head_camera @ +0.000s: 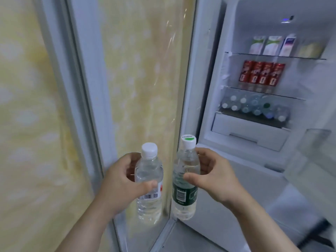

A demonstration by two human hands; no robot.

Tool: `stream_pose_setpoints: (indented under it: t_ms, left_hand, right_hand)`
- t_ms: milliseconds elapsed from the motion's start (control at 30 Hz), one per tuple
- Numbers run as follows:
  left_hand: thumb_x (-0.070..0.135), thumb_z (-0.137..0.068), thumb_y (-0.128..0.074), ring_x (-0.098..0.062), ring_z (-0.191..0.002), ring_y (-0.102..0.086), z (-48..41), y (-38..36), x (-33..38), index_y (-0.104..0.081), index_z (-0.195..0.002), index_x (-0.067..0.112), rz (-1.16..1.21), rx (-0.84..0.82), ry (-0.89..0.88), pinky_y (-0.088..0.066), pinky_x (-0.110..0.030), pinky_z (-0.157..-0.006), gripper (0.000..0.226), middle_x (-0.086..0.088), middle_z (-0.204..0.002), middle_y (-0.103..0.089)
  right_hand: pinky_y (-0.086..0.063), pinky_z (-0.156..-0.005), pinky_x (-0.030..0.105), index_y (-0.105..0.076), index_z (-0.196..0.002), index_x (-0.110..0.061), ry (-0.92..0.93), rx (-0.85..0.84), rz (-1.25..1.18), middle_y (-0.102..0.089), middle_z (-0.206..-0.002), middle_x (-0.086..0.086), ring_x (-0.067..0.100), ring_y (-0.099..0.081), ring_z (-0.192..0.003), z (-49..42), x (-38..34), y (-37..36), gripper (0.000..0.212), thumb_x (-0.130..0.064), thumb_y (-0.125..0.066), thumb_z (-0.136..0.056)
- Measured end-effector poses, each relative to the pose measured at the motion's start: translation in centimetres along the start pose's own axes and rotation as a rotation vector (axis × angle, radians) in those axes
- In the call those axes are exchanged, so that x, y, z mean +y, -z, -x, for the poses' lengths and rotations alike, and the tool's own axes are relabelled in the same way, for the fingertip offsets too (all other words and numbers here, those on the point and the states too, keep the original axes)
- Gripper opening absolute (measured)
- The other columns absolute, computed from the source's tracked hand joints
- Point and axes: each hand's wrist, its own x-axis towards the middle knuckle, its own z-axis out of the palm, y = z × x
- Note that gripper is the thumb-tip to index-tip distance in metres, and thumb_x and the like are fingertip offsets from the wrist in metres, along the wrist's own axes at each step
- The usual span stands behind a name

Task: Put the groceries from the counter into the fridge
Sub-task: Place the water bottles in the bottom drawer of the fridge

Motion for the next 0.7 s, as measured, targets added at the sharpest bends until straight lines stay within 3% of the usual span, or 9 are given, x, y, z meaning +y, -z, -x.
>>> stream_pose_setpoints:
  t_ms: [300,467,600,700]
  left_hand:
    - [0.038,-0.038,-0.082,-0.006,-0.081,-0.071,-8.4,-13.0,0.0,-0.064,-0.100,0.029,0.045,-0.234,-0.050,-0.057,-0.023,-0.070,0.066,0.014,-0.093,-0.074]
    - [0.033,-0.041,-0.086,-0.009,-0.085,-0.072,-12.9,-19.8,0.0,-0.064,-0.106,0.028,0.059,-0.292,-0.044,-0.059,-0.033,-0.078,0.069,0.013,-0.097,-0.074]
    - [0.036,-0.039,-0.085,-0.010,-0.086,-0.072,-17.0,-24.9,-0.3,-0.064,-0.105,0.027,0.065,-0.320,-0.021,-0.058,-0.034,-0.079,0.070,0.010,-0.097,-0.074]
    - [0.034,-0.040,-0.086,-0.010,-0.086,-0.072,-19.8,-28.1,-0.5,-0.065,-0.103,0.028,0.054,-0.334,-0.018,-0.058,-0.033,-0.078,0.067,0.010,-0.096,-0.074]
  right_hand:
    - [-0.057,-0.079,0.028,-0.065,-0.102,-0.024,-0.074,0.324,0.024,-0.077,-0.095,-0.006,0.015,-0.074,-0.090,-0.4,4.1,11.4,0.048,0.012,-0.077,-0.073]
    - [-0.056,-0.081,0.031,-0.066,-0.100,-0.025,-0.097,0.406,0.040,-0.077,-0.095,-0.008,0.013,-0.074,-0.090,-2.7,6.6,17.0,0.047,0.011,-0.079,-0.072]
    - [-0.057,-0.085,0.034,-0.065,-0.106,-0.028,-0.121,0.461,0.051,-0.076,-0.099,-0.010,0.010,-0.073,-0.093,-5.5,8.8,21.6,0.049,0.003,-0.082,-0.072]
    - [-0.056,-0.091,0.035,-0.061,-0.124,-0.031,-0.154,0.482,0.049,-0.074,-0.108,-0.015,0.007,-0.070,-0.099,-7.7,10.3,24.4,0.062,-0.005,-0.084,-0.072]
